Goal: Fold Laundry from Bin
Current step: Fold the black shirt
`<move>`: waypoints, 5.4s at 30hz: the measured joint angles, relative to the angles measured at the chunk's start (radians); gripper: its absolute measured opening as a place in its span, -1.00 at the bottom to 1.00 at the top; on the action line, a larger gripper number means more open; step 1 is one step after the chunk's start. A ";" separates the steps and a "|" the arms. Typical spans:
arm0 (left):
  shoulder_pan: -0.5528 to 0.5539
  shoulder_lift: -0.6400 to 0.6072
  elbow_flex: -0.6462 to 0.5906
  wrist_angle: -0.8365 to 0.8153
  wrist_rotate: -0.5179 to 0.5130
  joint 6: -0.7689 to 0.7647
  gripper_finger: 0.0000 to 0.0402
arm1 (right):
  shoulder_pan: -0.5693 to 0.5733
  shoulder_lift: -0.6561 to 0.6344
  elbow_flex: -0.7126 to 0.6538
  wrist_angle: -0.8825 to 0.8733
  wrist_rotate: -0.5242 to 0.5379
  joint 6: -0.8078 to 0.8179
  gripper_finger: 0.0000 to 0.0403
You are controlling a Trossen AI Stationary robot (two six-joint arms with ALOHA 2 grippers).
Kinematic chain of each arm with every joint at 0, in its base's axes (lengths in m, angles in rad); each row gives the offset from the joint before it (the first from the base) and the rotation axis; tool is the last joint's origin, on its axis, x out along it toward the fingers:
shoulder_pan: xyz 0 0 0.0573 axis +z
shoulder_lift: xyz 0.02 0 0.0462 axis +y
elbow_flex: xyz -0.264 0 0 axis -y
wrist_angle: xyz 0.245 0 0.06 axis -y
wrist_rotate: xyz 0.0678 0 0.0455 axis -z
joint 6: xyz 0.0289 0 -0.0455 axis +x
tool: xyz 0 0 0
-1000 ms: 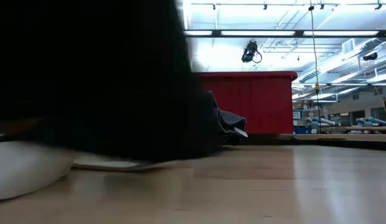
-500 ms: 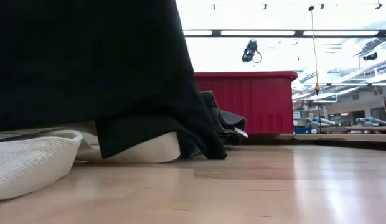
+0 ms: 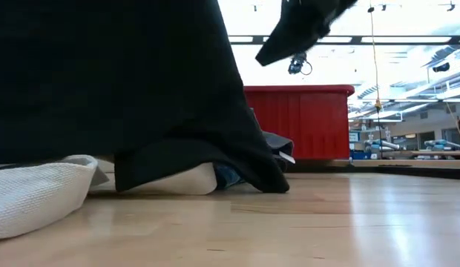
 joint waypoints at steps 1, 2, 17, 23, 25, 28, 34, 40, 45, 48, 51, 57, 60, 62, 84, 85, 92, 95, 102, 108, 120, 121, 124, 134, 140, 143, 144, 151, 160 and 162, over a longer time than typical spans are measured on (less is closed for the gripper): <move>0.000 0.000 0.000 0.000 0.000 0.000 -0.97 | 0.000 0.000 -0.046 0.068 -0.012 0.000 0.08; -0.001 0.000 0.000 0.000 0.000 0.000 -0.97 | 0.000 0.000 -0.090 0.129 -0.022 0.006 0.08; -0.002 0.000 0.000 -0.012 0.003 -0.020 -0.97 | 0.079 0.102 -0.404 0.655 -0.075 0.245 0.08; -0.002 0.000 0.000 -0.015 0.003 -0.024 -0.97 | 0.074 0.279 -0.322 0.681 -0.049 0.196 0.08; -0.002 0.000 0.000 -0.016 0.003 -0.024 -0.97 | 0.065 0.316 -0.295 0.681 -0.054 0.183 0.08; -0.002 0.000 0.000 -0.016 0.000 -0.024 -0.97 | 0.060 0.351 -0.261 0.680 -0.075 0.149 0.01; -0.002 0.000 0.000 -0.016 0.007 -0.095 -0.97 | 0.080 0.346 -0.241 0.669 -0.052 0.109 -0.78; -0.002 -0.003 0.000 -0.121 0.003 -0.204 -0.97 | 0.170 0.193 -0.234 0.467 0.152 0.081 -0.94; 0.044 -0.005 0.000 -0.482 0.025 -0.471 -0.97 | 0.255 0.033 -0.170 0.090 0.590 0.205 -0.96; 0.124 0.000 0.000 -0.733 0.159 -0.719 -0.97 | 0.250 -0.041 -0.159 -0.003 0.760 0.217 -0.96; 0.228 0.017 -0.001 -0.889 0.273 -0.893 -0.97 | 0.211 -0.094 -0.157 -0.034 0.826 0.151 -0.96; 0.431 0.061 -0.001 -0.974 0.540 -1.088 -0.97 | 0.062 -0.125 -0.157 -0.056 0.897 -0.077 -0.95; 0.516 0.101 0.000 -0.979 0.644 -1.157 -0.97 | -0.020 -0.126 -0.157 -0.062 0.865 -0.120 -0.93; 0.562 0.138 0.000 -0.999 0.698 -1.192 -0.97 | -0.054 -0.128 -0.157 -0.097 0.803 -0.119 -0.91; 0.635 0.475 -0.001 -0.996 1.041 -1.140 -0.92 | 0.100 -0.256 -0.194 -0.701 0.324 0.736 -0.18; 0.635 0.478 -0.001 -1.004 1.040 -1.133 -0.90 | 0.124 -0.251 -0.212 -0.684 0.363 0.750 -0.19; 0.609 0.481 0.000 -1.029 1.040 -1.082 -0.53 | 0.234 -0.253 -0.316 -0.550 0.519 0.793 -0.19; 0.574 0.481 0.000 -1.027 1.038 -1.017 -0.21 | 0.255 -0.267 -0.294 -0.546 0.520 0.793 -0.19; 0.451 0.454 0.001 -1.109 0.999 -0.945 0.42 | 0.293 -0.279 -0.268 -0.461 0.607 0.817 -0.19; 0.413 0.444 0.000 -1.341 1.020 -1.082 0.45 | 0.328 -0.188 -0.289 -0.321 0.686 0.776 -0.19; 0.240 0.332 -0.559 -1.266 1.185 -1.227 0.13 | 0.341 -0.164 -0.288 -0.211 0.659 0.695 -0.19; 0.207 0.318 -0.607 -1.256 1.184 -1.244 0.11 | 0.341 -0.164 -0.288 -0.209 0.662 0.695 -0.19; 0.111 0.297 -0.693 -1.228 1.185 -1.305 0.05 | 0.341 -0.164 -0.288 -0.197 0.694 0.690 -0.19; -0.129 0.294 -0.753 -1.248 1.135 -1.381 -0.06 | 0.316 -0.164 -0.288 -0.115 0.734 0.673 -0.19; -0.202 0.294 -0.753 -1.294 1.031 -1.504 -0.06 | 0.317 -0.164 -0.288 -0.076 0.729 0.671 -0.19; -0.245 0.294 -0.753 -1.331 0.978 -1.601 -0.06 | 0.323 -0.164 -0.288 -0.048 0.728 0.670 -0.19; -0.263 0.294 -0.753 -1.341 0.959 -1.626 -0.06 | 0.327 -0.164 -0.288 -0.040 0.726 0.670 -0.19; -0.416 0.294 -0.743 -1.360 0.786 -1.672 -0.06 | 0.355 -0.152 -0.288 0.028 0.736 0.668 -0.19; -0.519 0.301 -0.751 -1.419 0.575 -1.603 -0.06 | 0.361 -0.075 -0.288 0.178 0.755 0.558 -0.19; -0.519 0.302 -0.751 -1.419 0.575 -1.603 -0.06 | 0.361 -0.070 -0.288 0.214 0.756 0.529 -0.19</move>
